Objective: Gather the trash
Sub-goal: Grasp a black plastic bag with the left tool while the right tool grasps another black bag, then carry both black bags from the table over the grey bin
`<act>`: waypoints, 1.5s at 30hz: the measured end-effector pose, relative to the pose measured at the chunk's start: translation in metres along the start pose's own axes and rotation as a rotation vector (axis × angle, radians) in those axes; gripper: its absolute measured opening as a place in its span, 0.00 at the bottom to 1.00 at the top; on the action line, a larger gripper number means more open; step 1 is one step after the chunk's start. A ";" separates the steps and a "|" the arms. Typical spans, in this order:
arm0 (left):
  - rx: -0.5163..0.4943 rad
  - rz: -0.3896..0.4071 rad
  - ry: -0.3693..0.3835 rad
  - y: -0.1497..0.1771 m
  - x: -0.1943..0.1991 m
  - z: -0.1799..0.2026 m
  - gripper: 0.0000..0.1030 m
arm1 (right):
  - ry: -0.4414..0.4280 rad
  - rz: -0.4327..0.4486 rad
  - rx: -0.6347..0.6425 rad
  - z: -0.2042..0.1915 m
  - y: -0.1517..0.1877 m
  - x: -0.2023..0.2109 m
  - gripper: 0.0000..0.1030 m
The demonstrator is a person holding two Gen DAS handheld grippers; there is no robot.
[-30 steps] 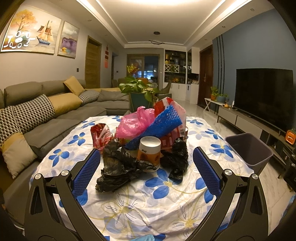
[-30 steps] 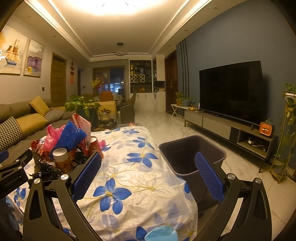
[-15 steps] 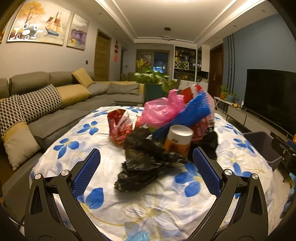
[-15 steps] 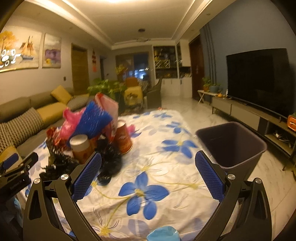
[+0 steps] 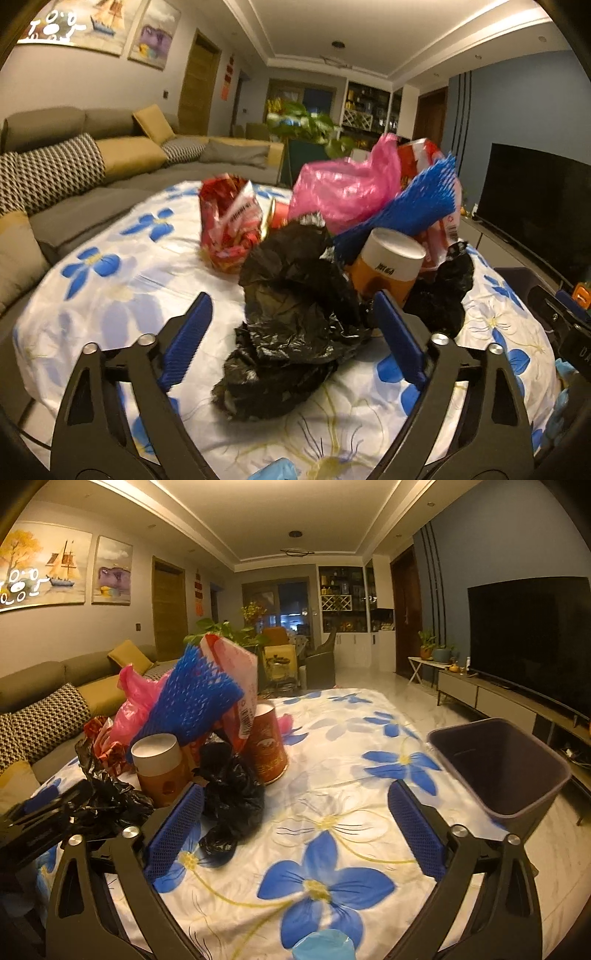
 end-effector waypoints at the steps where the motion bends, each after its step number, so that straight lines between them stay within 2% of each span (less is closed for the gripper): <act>1: 0.000 -0.011 0.008 0.001 -0.005 0.000 0.75 | -0.003 -0.008 0.006 -0.002 0.002 -0.006 0.89; 3: -0.006 -0.035 0.024 0.003 -0.015 0.003 0.67 | -0.009 -0.024 0.014 -0.007 0.004 -0.016 0.87; 5: -0.017 -0.061 0.050 0.006 -0.022 0.007 0.52 | -0.016 -0.041 0.020 -0.010 0.007 -0.025 0.72; 9: -0.039 -0.068 0.081 0.008 -0.027 0.010 0.34 | -0.046 -0.085 0.014 -0.016 0.011 -0.044 0.62; 10: -0.045 -0.068 0.090 0.008 -0.027 0.011 0.25 | -0.062 -0.099 0.007 -0.018 0.011 -0.047 0.60; 12: -0.056 -0.066 0.091 0.008 -0.027 0.011 0.20 | -0.085 -0.114 -0.005 -0.021 0.010 -0.054 0.60; 13: -0.060 -0.065 0.088 0.008 -0.027 0.011 0.15 | -0.088 -0.115 -0.005 -0.023 0.011 -0.057 0.60; 16: -0.057 -0.055 0.090 0.008 -0.023 0.011 0.10 | -0.088 -0.113 0.007 -0.029 0.009 -0.064 0.59; 18: -0.048 -0.051 0.091 0.005 -0.019 0.010 0.09 | -0.090 -0.118 0.013 -0.032 0.008 -0.068 0.56; 21: -0.026 -0.033 0.100 0.002 -0.009 0.008 0.07 | -0.108 -0.141 0.019 -0.038 0.009 -0.075 0.43; 23: -0.015 -0.017 0.110 -0.001 0.000 0.008 0.07 | -0.122 -0.169 0.021 -0.041 0.012 -0.080 0.27; 24: -0.019 -0.010 0.107 -0.003 0.002 0.008 0.06 | -0.133 -0.185 0.021 -0.042 0.015 -0.082 0.24; 26: -0.022 0.000 0.102 -0.006 0.008 0.007 0.06 | -0.144 -0.196 0.024 -0.042 0.018 -0.083 0.11; 29: -0.016 0.010 0.097 -0.008 0.017 0.007 0.06 | -0.157 -0.195 0.015 -0.039 0.018 -0.077 0.07; 35: -0.018 0.045 0.090 -0.019 0.035 0.013 0.06 | -0.157 -0.118 -0.006 -0.027 0.005 -0.040 0.06; 45: -0.050 0.105 0.144 -0.045 0.056 0.045 0.06 | -0.146 -0.013 -0.032 0.000 -0.024 0.016 0.06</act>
Point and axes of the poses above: each gripper's, at about its wrist camera, not at the fingertips, and x roughly against the way its jaws point, z to its right, y to its underside, the point moved 3 cm from there along -x, roughly the way its jaws point, and after that the axes turned 12 degrees about -x, right-handed, at the moved point
